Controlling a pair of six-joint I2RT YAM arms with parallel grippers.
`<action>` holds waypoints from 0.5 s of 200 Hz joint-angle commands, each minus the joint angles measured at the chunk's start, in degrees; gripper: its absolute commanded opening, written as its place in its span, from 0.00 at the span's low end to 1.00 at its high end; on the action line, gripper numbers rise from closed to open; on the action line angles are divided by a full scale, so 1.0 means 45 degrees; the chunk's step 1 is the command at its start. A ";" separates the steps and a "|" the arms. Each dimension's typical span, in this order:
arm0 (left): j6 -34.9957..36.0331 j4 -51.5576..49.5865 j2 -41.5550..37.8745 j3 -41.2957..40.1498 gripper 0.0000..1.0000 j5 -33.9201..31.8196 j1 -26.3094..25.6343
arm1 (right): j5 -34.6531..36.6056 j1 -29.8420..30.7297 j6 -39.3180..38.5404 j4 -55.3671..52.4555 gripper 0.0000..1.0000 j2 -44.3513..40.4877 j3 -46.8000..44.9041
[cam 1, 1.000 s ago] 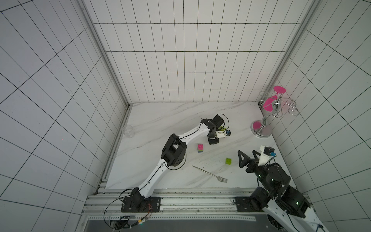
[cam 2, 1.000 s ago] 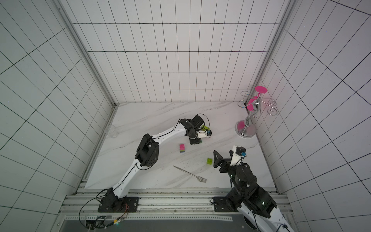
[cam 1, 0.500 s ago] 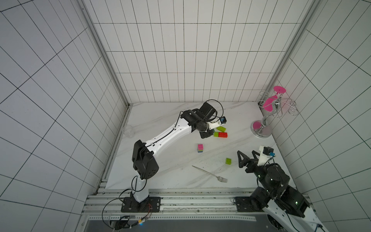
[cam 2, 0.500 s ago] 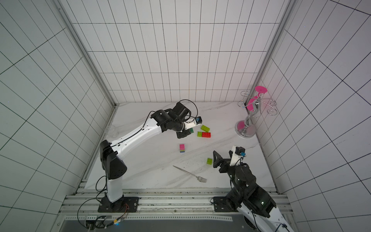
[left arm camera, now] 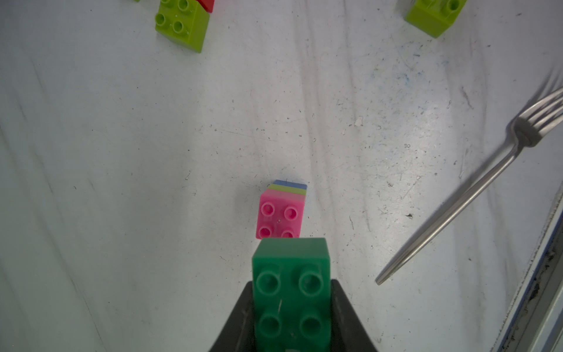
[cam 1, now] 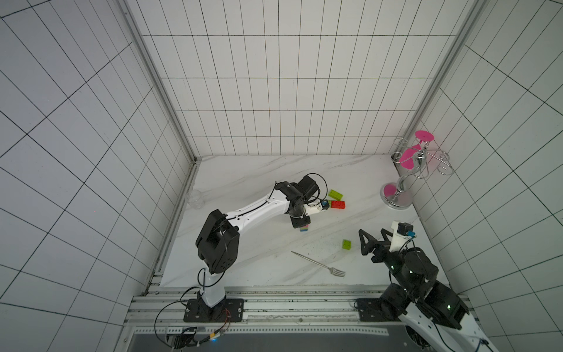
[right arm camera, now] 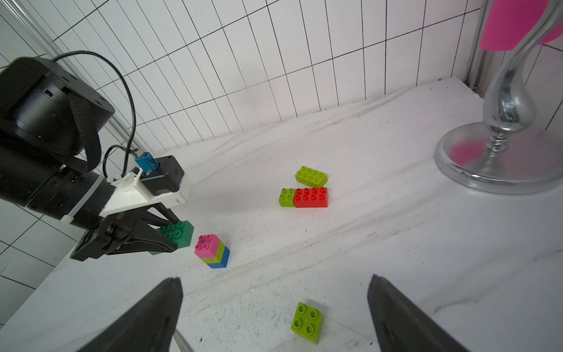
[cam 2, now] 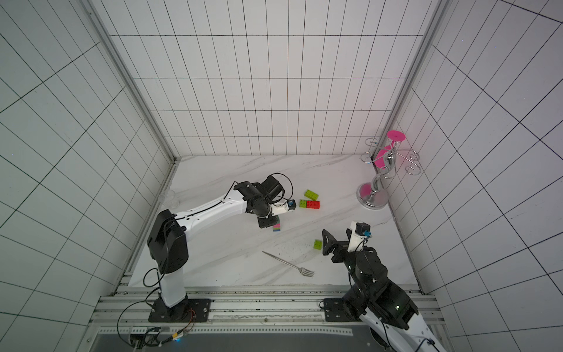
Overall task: Assemble a spoon with lego
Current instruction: Assemble the lego brick with the lego brick.
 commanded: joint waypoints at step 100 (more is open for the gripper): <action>0.1294 0.1630 0.0956 -0.0113 0.26 0.1211 0.0266 | -0.0042 -0.0101 -0.0109 0.0313 0.98 0.0370 -0.0377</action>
